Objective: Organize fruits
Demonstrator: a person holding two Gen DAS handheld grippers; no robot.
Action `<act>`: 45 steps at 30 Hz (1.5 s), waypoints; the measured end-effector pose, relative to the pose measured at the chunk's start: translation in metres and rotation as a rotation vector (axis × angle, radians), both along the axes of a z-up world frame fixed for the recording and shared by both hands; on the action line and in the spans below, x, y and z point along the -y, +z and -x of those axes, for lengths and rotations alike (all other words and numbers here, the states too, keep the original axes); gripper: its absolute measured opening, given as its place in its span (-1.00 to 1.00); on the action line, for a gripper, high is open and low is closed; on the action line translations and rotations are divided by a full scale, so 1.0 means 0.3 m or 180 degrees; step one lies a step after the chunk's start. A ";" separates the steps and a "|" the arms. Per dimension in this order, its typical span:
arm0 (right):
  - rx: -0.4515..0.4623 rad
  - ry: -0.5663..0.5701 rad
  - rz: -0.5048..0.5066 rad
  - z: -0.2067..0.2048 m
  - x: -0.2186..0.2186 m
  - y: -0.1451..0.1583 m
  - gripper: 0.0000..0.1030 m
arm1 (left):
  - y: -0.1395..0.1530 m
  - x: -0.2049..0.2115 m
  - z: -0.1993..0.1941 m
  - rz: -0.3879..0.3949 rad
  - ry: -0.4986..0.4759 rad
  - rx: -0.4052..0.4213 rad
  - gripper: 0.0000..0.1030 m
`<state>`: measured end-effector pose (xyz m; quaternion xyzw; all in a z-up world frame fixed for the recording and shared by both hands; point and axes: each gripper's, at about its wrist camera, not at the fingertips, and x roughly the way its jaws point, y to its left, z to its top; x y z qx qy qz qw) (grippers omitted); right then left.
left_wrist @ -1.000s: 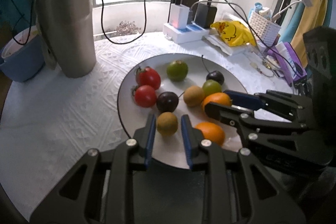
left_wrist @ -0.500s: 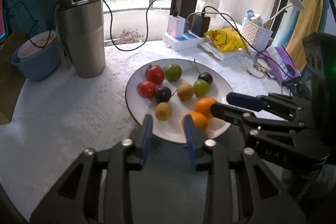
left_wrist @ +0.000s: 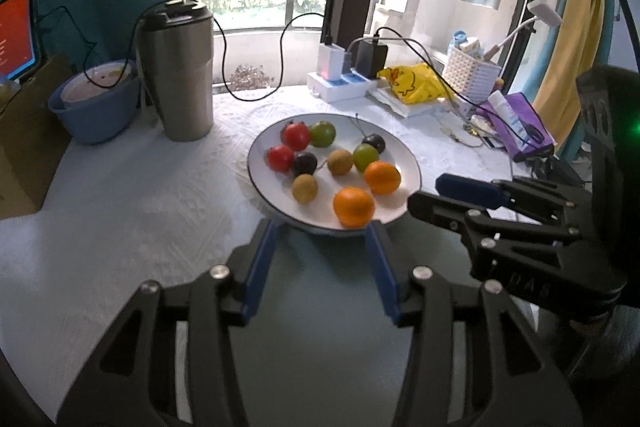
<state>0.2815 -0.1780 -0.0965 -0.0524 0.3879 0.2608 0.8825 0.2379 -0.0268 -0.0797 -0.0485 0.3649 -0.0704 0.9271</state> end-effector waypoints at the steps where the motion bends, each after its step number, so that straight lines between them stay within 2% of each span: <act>1: 0.0007 0.0000 0.0001 0.009 0.002 0.003 -0.26 | 0.003 0.000 0.010 0.0000 0.0001 0.0008 -0.06; 10: 0.0096 -0.0022 0.0007 0.103 0.023 0.037 -0.26 | 0.027 0.001 0.108 0.0023 0.0015 0.0086 0.00; 12: 0.0117 -0.0029 0.0007 0.122 0.027 0.046 -0.26 | 0.037 -0.001 0.134 0.0036 0.0019 0.0116 0.14; 16: 0.0174 -0.0053 0.0007 0.169 0.037 0.074 -0.23 | 0.062 -0.007 0.188 0.0014 0.0082 0.0202 0.24; 18: 0.0215 -0.0065 -0.0005 0.196 0.044 0.092 -0.05 | 0.078 -0.015 0.212 0.0023 0.0122 0.0250 0.49; 24: 0.0406 -0.0106 0.0019 0.273 0.061 0.170 -0.02 | 0.144 -0.026 0.303 -0.0026 0.0203 0.0433 0.65; 35: 0.0835 -0.0139 0.0031 0.416 0.076 0.347 -0.01 | 0.285 -0.043 0.444 -0.0058 0.0356 0.0861 0.69; 40: 0.0928 -0.0161 0.0006 0.462 0.093 0.413 0.02 | 0.349 -0.043 0.493 -0.0114 0.0459 0.1064 0.82; 43: 0.1003 -0.0218 -0.0042 0.486 0.115 0.456 0.70 | 0.392 -0.043 0.521 -0.0131 0.0516 0.1176 0.83; 45: 0.1070 -0.0239 -0.0077 0.505 0.128 0.486 0.72 | 0.418 -0.041 0.535 -0.0163 0.0572 0.1229 0.83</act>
